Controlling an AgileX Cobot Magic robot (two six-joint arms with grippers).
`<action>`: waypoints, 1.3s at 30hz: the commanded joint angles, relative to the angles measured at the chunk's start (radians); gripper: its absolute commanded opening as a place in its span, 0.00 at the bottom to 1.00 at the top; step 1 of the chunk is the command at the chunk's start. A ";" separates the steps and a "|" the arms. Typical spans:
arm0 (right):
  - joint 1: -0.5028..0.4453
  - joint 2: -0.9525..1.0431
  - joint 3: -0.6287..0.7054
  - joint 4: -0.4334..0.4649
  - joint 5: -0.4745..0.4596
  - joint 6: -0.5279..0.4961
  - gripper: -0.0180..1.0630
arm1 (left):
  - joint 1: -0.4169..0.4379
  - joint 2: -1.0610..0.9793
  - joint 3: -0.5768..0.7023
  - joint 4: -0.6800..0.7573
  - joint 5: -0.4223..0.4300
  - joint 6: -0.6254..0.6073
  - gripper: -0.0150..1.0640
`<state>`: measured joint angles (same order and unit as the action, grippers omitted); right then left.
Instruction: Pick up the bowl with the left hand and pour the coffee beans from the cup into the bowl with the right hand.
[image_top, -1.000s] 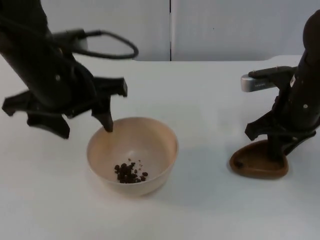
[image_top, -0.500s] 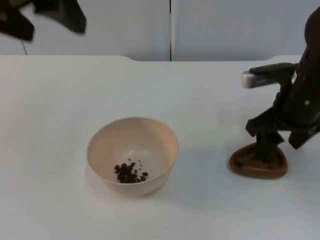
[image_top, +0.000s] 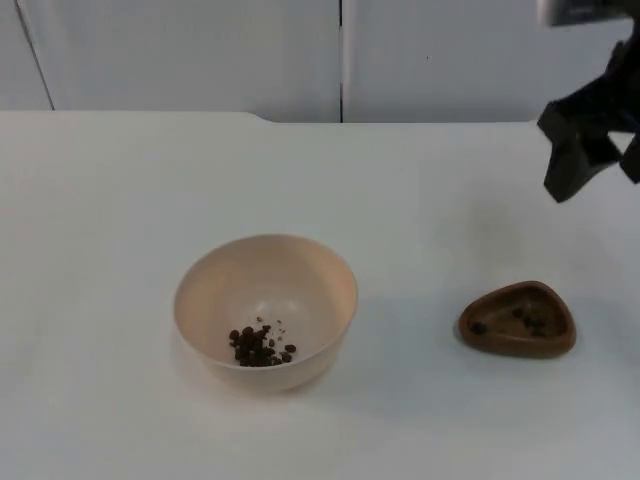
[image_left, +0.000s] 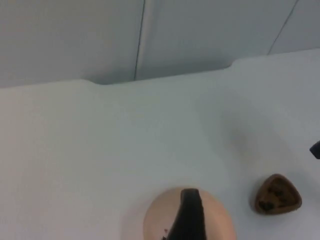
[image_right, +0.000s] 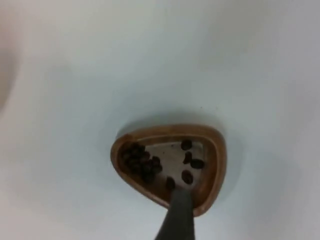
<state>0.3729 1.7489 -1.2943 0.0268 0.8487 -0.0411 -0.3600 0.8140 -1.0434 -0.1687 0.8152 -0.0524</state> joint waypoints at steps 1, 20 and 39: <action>-0.004 -0.063 -0.001 0.003 0.023 -0.004 0.64 | -0.002 -0.038 0.002 0.002 0.015 0.009 0.64; -0.004 -0.569 0.183 0.028 -0.025 0.025 0.64 | -0.002 -0.132 0.031 0.044 0.089 0.052 0.64; -0.004 -1.108 0.523 0.031 -0.065 0.025 0.64 | -0.002 -0.482 0.322 0.050 -0.005 0.074 0.64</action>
<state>0.3729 0.6727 -0.7881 0.0570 0.7911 -0.0156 -0.3600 0.3532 -0.7258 -0.1236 0.8079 0.0192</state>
